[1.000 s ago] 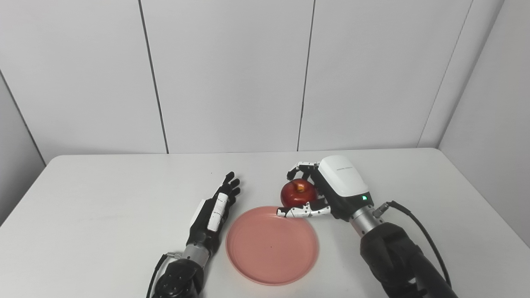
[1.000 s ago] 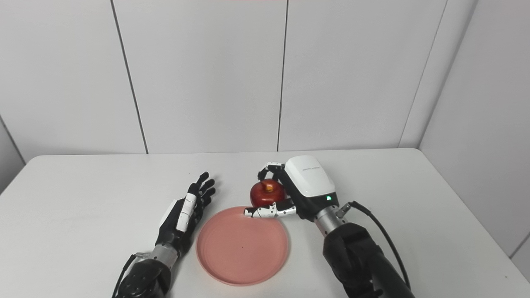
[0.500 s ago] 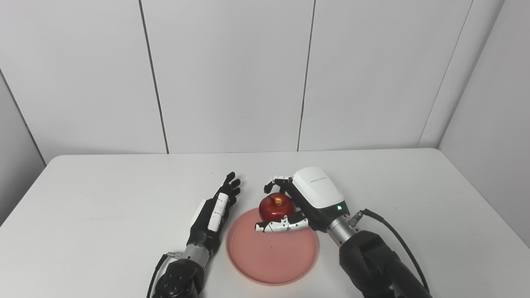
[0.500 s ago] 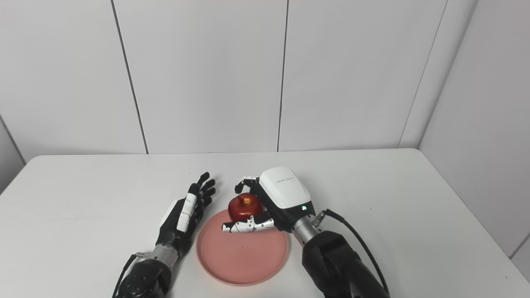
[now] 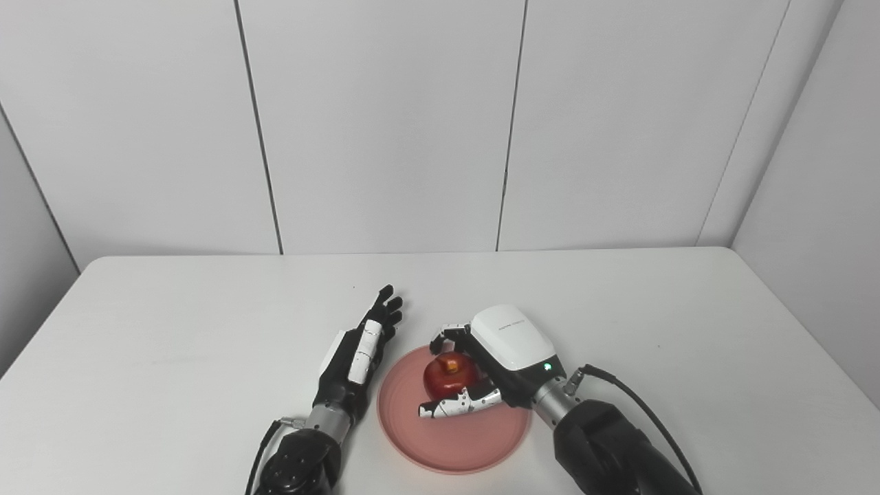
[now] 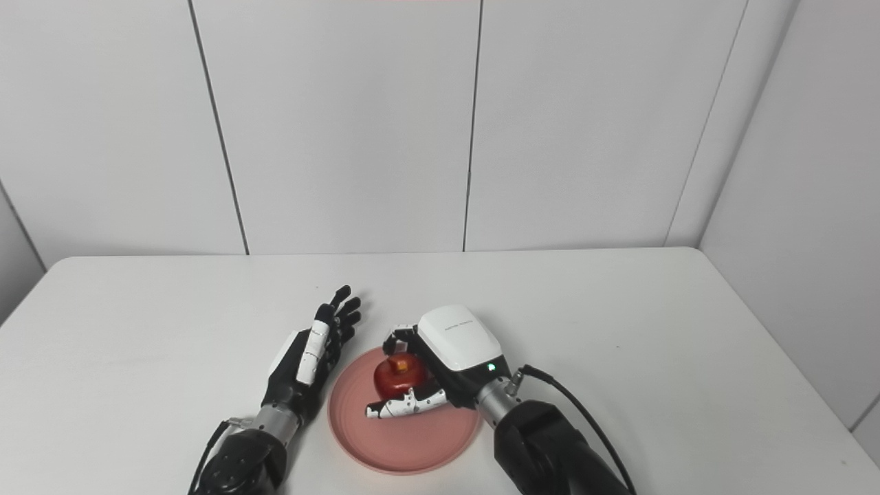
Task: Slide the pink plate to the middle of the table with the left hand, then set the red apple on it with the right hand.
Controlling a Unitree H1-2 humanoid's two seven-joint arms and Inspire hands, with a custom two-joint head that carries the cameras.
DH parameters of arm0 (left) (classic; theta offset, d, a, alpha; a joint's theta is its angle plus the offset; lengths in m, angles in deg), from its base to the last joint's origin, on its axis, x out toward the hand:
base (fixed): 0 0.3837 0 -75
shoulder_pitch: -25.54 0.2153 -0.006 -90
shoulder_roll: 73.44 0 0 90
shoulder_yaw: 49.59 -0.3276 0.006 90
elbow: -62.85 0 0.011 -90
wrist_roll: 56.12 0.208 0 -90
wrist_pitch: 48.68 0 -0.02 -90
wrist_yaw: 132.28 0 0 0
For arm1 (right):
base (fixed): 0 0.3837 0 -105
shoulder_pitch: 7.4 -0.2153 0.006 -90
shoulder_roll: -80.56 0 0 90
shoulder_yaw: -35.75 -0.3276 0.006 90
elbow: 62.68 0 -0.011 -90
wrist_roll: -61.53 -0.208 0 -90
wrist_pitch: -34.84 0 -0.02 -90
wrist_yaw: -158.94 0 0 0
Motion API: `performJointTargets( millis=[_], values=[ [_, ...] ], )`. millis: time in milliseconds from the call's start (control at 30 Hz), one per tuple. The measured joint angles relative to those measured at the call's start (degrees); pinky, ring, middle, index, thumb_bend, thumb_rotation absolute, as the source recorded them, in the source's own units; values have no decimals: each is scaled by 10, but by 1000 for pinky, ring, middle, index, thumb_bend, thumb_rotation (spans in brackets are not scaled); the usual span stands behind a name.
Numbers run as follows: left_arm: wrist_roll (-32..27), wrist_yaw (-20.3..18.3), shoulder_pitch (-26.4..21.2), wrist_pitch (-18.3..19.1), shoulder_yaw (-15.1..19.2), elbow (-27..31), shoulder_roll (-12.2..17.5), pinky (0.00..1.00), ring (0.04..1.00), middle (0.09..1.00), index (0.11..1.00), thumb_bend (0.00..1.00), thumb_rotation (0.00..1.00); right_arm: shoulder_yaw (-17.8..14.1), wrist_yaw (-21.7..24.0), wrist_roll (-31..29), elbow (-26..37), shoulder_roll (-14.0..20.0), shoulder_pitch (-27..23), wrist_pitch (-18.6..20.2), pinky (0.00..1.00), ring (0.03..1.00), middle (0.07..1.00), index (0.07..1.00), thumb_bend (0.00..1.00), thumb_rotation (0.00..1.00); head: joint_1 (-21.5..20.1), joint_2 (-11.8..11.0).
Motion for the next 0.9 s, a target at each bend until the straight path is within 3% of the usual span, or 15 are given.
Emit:
performJointTargets(
  millis=[767, 900],
  values=[
    [0, -2, 0, 0, 0, 0, 0, 1000, 966, 965, 950, 875, 979, 0, -10, -1, -10, -3, -2, -2, 171, 244, 360, 588, 572, 622, -2, 3],
    [0, -2, 0, 0, -1, 0, 0, 1000, 974, 969, 948, 875, 981, 0, -9, -1, -10, -2, -2, -2, 166, 241, 361, 593, 587, 660, -1, 3]
  ],
)
